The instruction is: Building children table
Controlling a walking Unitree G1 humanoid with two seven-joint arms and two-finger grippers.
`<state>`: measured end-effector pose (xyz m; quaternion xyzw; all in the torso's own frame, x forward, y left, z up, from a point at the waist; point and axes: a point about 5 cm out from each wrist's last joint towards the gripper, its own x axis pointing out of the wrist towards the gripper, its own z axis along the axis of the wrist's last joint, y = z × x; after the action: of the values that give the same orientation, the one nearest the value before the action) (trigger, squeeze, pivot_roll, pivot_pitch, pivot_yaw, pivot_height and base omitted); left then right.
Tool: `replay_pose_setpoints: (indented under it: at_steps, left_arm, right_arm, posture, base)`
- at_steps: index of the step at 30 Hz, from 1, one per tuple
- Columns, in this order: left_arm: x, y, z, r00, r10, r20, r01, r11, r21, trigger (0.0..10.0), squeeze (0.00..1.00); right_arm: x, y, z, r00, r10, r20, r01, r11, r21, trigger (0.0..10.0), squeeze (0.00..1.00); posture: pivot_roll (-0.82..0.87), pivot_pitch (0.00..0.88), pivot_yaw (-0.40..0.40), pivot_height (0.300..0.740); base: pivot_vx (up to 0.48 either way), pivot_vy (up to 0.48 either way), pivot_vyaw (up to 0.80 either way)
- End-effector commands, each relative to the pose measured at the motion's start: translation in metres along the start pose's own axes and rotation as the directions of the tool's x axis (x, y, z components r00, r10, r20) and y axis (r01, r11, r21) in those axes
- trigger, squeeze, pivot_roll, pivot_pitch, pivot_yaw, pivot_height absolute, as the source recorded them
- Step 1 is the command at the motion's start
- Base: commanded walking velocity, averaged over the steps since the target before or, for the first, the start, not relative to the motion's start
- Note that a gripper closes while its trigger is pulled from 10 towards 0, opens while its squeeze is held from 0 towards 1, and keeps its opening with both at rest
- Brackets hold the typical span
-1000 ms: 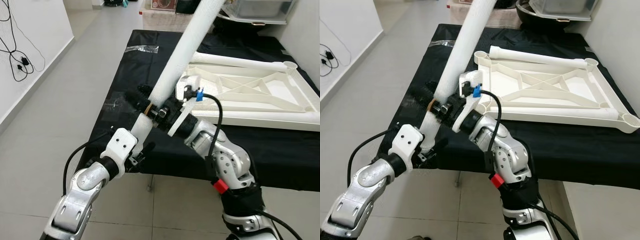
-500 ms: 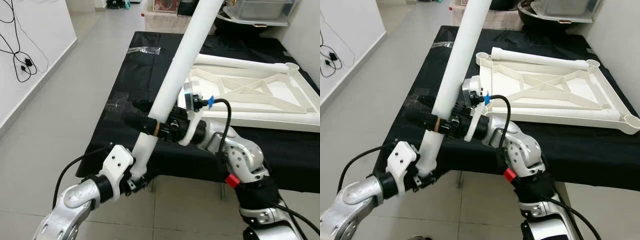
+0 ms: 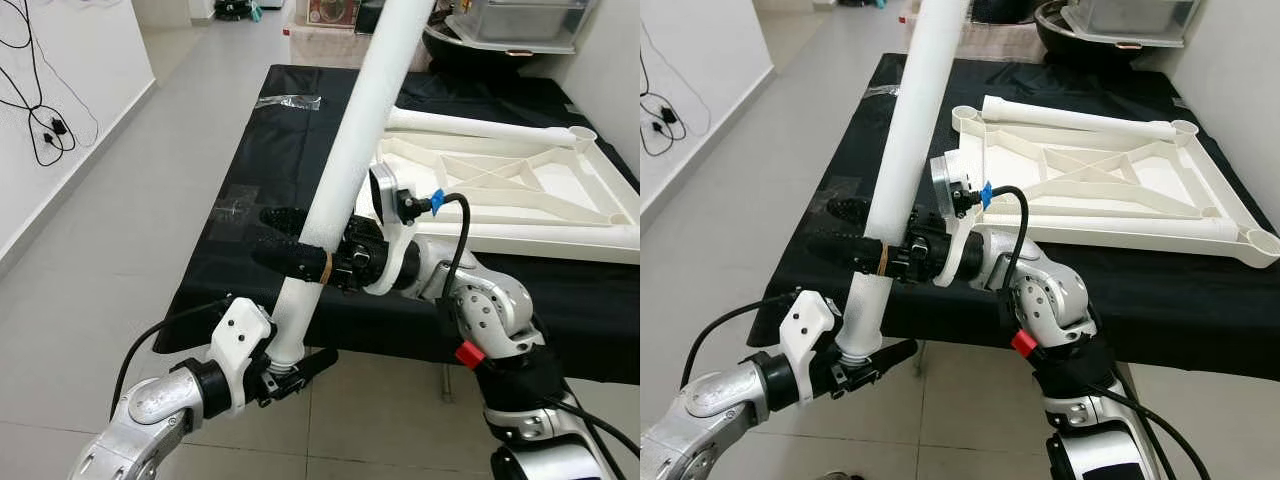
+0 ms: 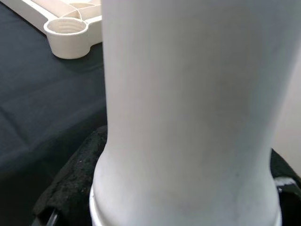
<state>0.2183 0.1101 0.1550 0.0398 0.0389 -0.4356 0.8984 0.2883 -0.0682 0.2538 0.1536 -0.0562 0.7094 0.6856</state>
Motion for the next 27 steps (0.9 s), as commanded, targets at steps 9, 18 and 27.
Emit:
replay_pose_setpoints:
  at_steps: [9,18,27]
  left_arm:
    - [0.004,-0.029,-0.005,0.992,-0.121,-0.021,0.12,0.992,-0.048,10.0,0.0]
    - [0.006,-0.024,-0.008,0.996,-0.082,-0.044,0.078,0.993,-0.083,10.0,0.0]
    - [0.003,-0.018,-0.009,0.998,-0.032,-0.047,0.028,0.996,-0.087,10.0,1.0]
  right_arm:
    - [0.012,0.013,0.002,0.991,0.13,0.007,-0.13,0.991,0.005,0.0,0.0]
    - [0.013,0.015,0.002,0.989,0.149,0.015,-0.15,0.989,0.007,0.0,0.0]
    - [0.007,0.004,0.013,0.994,0.097,0.042,-0.096,0.995,-0.031,0.0,0.0]
  posture:
    - [0.11,0.126,-0.013,0.74]
    - [0.11,0.127,-0.014,0.74]
    - [0.11,0.121,-0.014,0.74]
  base:
    - [0.0,0.0,0.0]
    - [0.0,0.0,0.0]
    - [0.0,0.0,0.0]
